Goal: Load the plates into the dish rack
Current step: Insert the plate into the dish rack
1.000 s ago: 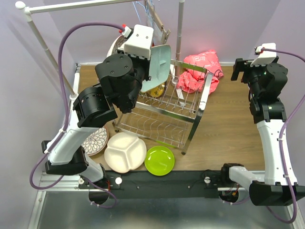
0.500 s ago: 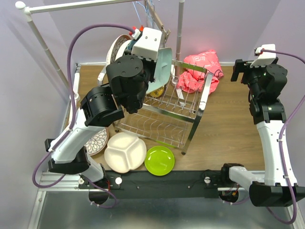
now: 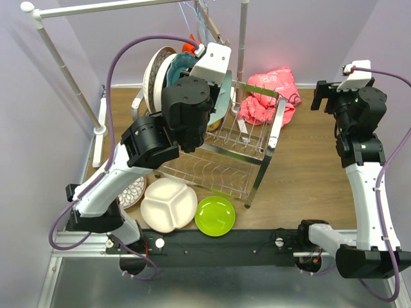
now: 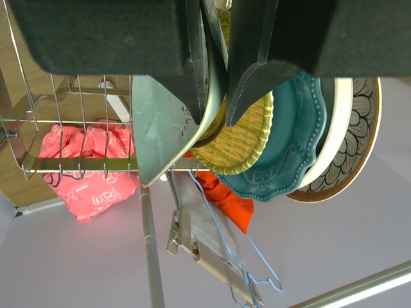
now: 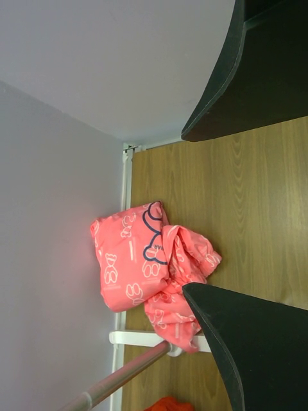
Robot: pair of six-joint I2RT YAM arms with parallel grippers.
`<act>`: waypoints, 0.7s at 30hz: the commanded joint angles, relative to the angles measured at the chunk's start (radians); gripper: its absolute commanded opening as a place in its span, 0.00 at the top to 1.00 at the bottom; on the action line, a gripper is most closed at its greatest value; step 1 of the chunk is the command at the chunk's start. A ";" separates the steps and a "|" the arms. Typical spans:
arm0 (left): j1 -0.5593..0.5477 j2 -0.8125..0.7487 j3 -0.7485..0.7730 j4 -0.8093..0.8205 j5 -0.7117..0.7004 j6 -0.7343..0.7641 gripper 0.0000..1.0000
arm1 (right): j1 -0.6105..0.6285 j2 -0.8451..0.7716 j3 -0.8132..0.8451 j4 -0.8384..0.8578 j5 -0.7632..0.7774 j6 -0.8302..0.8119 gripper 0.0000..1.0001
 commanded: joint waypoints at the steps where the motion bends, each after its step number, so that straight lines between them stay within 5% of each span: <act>1: -0.006 -0.013 0.002 0.098 -0.046 0.004 1.00 | 0.004 -0.012 -0.014 -0.007 -0.002 -0.004 0.00; 21: -0.006 -0.018 -0.087 0.135 -0.051 -0.002 1.00 | 0.004 -0.027 -0.032 -0.007 0.001 -0.007 0.00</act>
